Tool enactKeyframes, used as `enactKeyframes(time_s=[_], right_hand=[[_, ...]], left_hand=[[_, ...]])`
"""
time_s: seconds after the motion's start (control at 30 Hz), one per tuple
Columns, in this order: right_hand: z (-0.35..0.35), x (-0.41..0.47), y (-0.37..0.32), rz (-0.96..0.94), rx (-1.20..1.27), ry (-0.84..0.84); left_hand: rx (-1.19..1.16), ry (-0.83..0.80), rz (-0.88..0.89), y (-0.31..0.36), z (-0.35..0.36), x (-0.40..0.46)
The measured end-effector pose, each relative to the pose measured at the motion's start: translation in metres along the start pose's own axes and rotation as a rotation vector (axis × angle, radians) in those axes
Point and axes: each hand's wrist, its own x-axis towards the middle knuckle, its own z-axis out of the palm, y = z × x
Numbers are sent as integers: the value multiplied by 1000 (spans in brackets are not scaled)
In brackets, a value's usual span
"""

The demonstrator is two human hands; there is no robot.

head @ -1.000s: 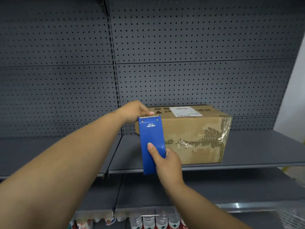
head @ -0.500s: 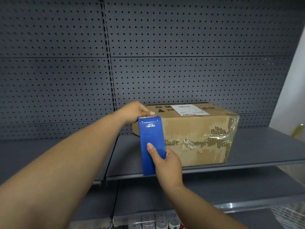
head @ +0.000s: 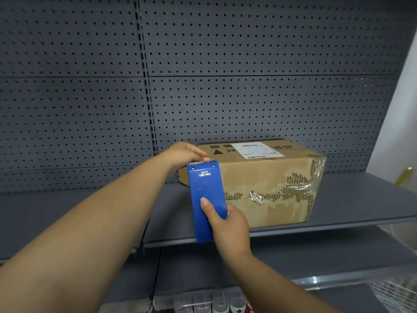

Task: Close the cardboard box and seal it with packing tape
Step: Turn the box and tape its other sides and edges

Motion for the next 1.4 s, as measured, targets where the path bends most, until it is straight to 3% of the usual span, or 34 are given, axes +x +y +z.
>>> enactKeyframes(time_s=[0.13,0.47,0.63,0.83,0.9,1.03,1.4], right_hand=[[-1,0,0,-2,0,1],[0,-1,1,-7,15,-4],[0,-2,0,0,44,-13],[-2,0,0,6,37,-16],[-3,1,0,-1,24,-11],[-4,2,0,-7,19,-9],[-8,3,0,-17,93,-62]], left_hand=[[-258,25,-141,-1,4,2],[-345,-33,-221,11,14,-3],[-239,131,-45,-6,8,4],[170,102,310,-2,-2,0],[180,65,372,3,-4,-6],[201,-157,275,0,-8,-8],[85,-354,199,-21,-8,-2]])
